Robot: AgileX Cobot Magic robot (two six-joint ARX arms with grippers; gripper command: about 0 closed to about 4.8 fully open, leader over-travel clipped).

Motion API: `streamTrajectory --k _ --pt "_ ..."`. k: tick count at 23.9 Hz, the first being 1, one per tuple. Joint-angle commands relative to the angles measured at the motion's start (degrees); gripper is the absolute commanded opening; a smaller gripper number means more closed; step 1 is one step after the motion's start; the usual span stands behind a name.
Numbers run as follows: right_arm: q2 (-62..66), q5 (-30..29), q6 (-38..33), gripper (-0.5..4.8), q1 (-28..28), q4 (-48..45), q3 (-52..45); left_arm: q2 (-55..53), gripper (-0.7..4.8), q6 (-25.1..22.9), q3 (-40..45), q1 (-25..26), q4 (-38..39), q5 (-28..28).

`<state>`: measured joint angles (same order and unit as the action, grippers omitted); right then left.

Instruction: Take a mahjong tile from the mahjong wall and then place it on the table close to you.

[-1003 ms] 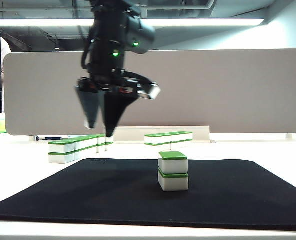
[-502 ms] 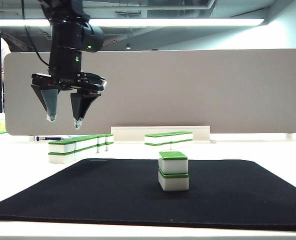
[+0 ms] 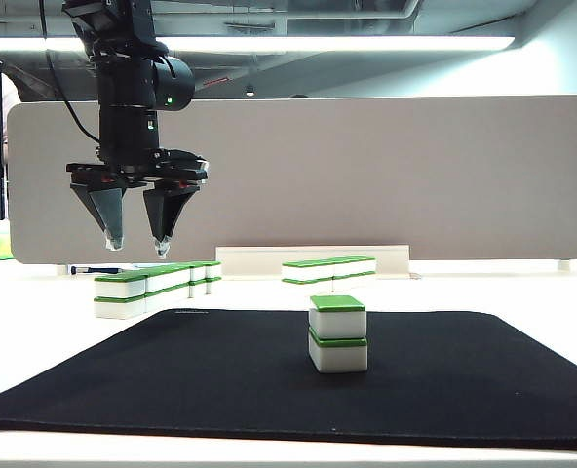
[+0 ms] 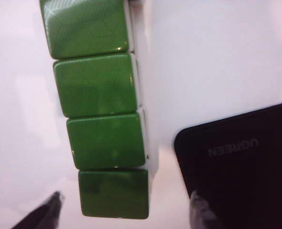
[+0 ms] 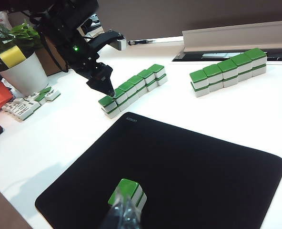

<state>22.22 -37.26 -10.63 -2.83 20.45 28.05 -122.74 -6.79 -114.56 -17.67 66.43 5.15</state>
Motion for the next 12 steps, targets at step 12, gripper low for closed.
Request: streamTrajectory --k 12 --pt "0.0 0.2 0.2 -0.01 0.0 -0.5 0.3 -3.3 3.45 0.0 0.2 3.3 1.6 -0.2"
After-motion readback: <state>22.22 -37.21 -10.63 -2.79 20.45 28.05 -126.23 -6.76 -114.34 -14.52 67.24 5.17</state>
